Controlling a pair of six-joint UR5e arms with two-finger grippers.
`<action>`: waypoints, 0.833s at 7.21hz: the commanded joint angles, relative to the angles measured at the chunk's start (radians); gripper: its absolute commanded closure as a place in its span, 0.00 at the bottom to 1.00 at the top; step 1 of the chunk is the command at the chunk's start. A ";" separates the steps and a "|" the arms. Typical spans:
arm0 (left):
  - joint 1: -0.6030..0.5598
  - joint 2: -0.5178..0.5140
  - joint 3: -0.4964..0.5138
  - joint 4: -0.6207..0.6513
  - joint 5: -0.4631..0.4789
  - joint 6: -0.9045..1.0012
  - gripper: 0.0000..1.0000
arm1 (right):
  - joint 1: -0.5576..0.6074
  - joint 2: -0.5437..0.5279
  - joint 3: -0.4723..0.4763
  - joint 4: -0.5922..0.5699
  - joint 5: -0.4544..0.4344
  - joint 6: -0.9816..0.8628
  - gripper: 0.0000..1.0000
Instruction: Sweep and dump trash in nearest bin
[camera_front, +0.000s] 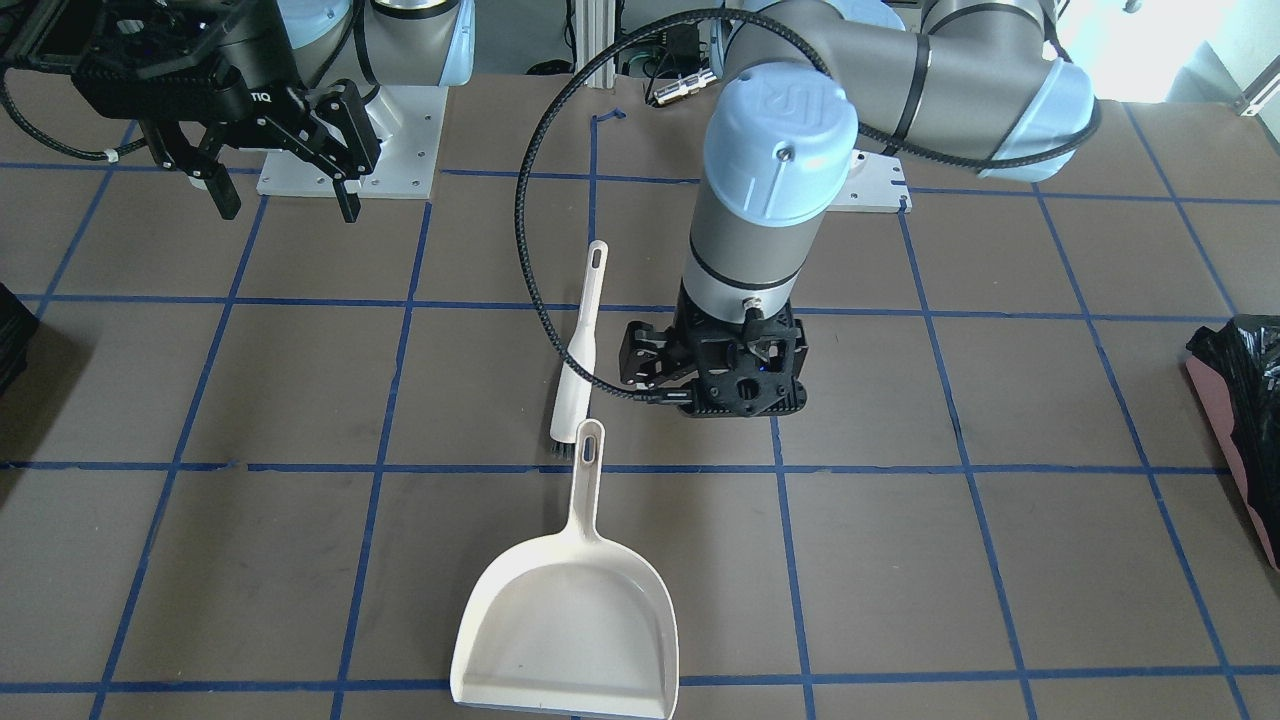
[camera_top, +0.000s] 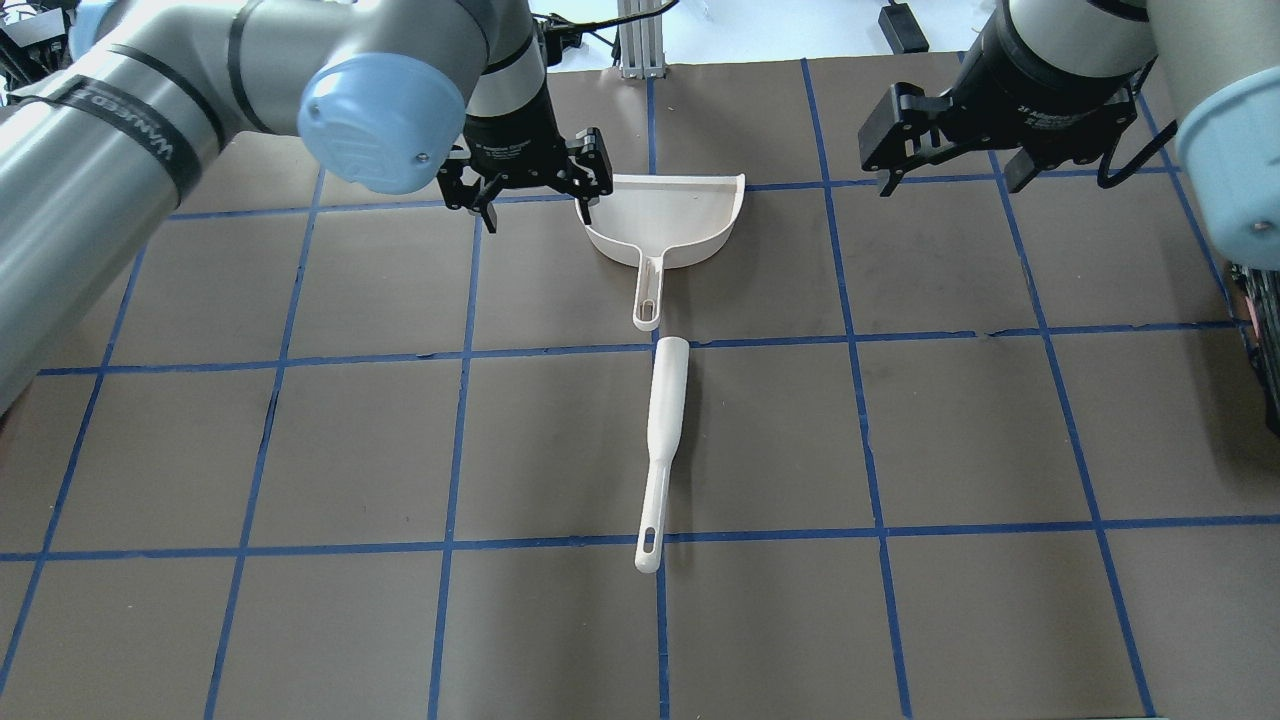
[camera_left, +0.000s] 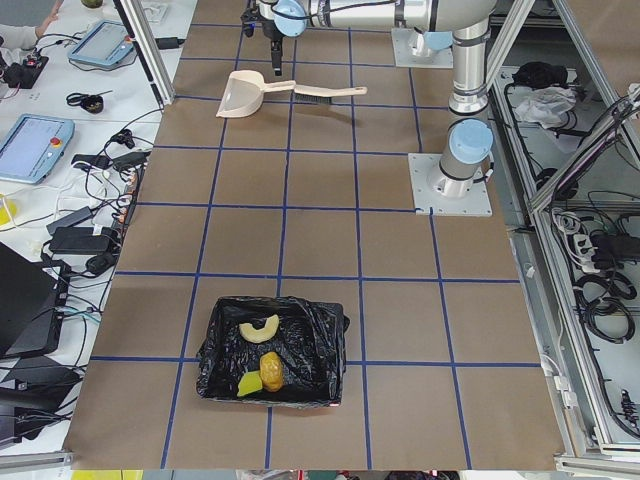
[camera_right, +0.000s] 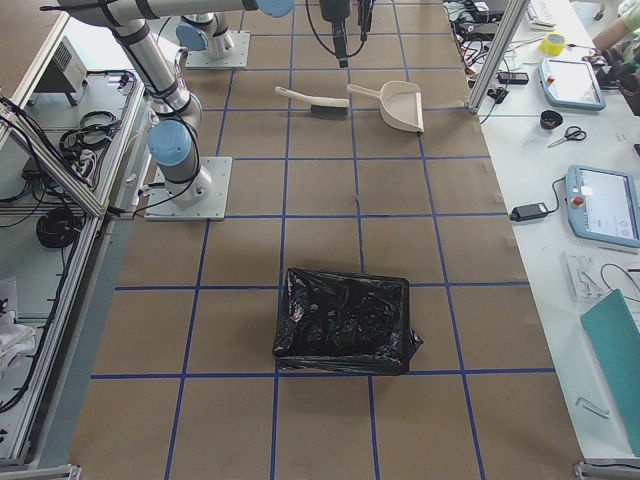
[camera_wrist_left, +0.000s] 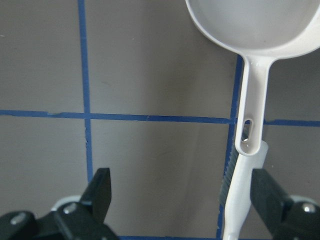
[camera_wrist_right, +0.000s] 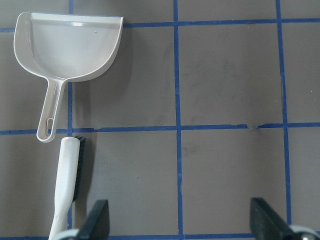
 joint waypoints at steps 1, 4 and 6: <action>0.058 0.110 -0.035 -0.089 0.030 0.064 0.00 | 0.000 0.000 0.000 0.000 0.000 0.000 0.00; 0.095 0.277 -0.100 -0.138 0.030 0.140 0.00 | 0.000 0.000 0.000 0.000 0.000 0.000 0.00; 0.135 0.337 -0.101 -0.135 0.015 0.266 0.00 | 0.000 0.000 0.000 0.000 0.000 0.000 0.00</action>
